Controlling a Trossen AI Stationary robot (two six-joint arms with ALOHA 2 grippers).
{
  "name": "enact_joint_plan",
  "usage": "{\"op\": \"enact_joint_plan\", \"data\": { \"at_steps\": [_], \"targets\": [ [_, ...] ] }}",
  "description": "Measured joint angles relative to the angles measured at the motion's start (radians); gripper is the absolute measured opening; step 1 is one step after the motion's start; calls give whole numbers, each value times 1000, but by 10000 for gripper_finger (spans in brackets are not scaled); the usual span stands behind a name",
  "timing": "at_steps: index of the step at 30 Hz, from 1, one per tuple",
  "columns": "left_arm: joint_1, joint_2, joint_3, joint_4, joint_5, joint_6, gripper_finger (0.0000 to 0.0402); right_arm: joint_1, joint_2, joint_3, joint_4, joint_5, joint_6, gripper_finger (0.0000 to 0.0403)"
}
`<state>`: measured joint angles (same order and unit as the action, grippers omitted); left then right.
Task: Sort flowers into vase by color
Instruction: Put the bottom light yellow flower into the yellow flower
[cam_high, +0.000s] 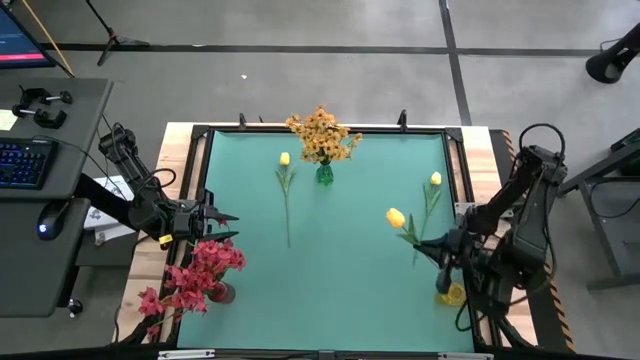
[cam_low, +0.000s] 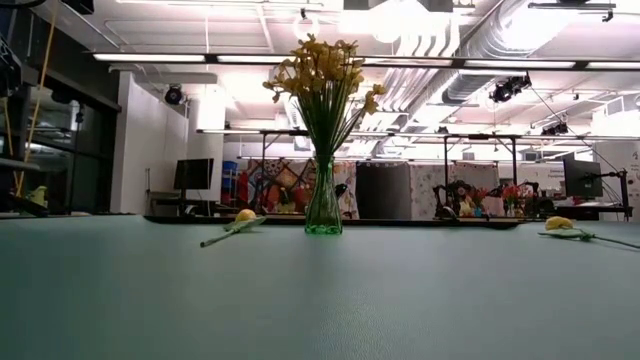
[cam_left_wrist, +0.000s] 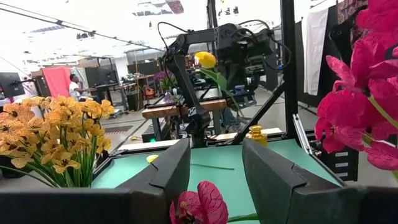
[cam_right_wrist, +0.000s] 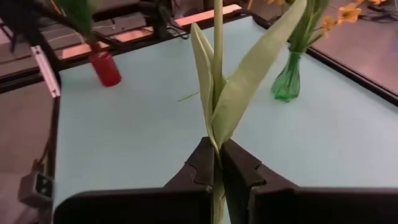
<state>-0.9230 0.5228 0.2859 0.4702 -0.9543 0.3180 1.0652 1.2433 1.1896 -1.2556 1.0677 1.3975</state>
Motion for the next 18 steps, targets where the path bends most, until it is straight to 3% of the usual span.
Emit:
{"op": "enact_joint_plan", "data": {
  "at_steps": [8, 18],
  "targets": [
    [0, 0, 0, -1, 0, 0, 136, 79, 64, 0, -20, -28, 84, 0],
    [0, 0, 0, -1, 0, -1, 136, 116, 132, 0, -79, 24, 174, 0]
  ]
}}
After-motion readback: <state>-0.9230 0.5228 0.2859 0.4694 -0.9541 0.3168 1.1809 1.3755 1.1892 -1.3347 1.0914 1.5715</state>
